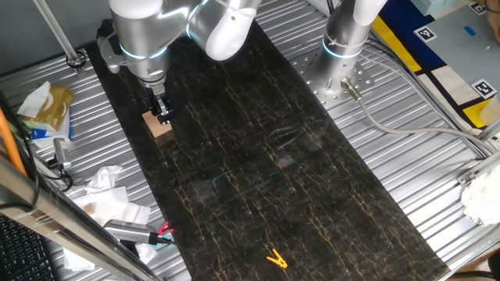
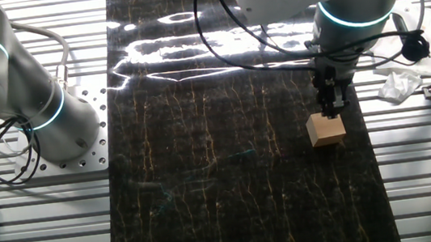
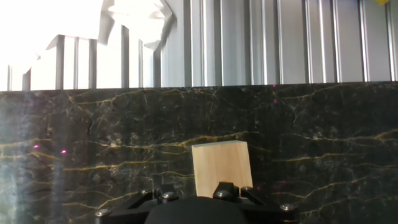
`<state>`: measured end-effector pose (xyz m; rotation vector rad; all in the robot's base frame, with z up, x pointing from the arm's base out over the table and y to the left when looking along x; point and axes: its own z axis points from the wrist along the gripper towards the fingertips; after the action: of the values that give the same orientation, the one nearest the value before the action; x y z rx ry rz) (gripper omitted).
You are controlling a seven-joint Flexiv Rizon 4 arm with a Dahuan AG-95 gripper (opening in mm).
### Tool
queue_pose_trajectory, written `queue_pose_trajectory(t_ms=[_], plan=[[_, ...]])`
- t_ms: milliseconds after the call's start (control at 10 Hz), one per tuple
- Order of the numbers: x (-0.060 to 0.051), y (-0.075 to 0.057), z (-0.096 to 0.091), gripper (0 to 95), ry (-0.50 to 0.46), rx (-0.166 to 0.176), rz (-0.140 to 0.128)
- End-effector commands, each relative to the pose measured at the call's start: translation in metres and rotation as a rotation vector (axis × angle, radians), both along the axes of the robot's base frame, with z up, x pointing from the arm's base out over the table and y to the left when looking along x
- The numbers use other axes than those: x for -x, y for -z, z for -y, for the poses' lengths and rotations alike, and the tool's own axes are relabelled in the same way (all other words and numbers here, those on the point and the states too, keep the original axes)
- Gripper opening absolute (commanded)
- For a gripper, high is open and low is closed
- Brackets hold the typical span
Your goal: Hold a small block with the gripper and sweep it from left to right on the table
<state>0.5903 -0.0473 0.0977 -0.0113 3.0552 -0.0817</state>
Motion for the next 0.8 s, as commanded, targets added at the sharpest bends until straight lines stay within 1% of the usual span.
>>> queue_pose_trajectory(t_ms=[100, 500, 800], plan=[[0.0004, -0.0006, 0.0001, 38.0, 0.003, 0.002, 0.003], [0.0004, -0.0006, 0.0001, 38.0, -0.004, 0.0, 0.005], [0.0004, -0.0006, 0.0001, 38.0, -0.011, -0.005, 0.013]])
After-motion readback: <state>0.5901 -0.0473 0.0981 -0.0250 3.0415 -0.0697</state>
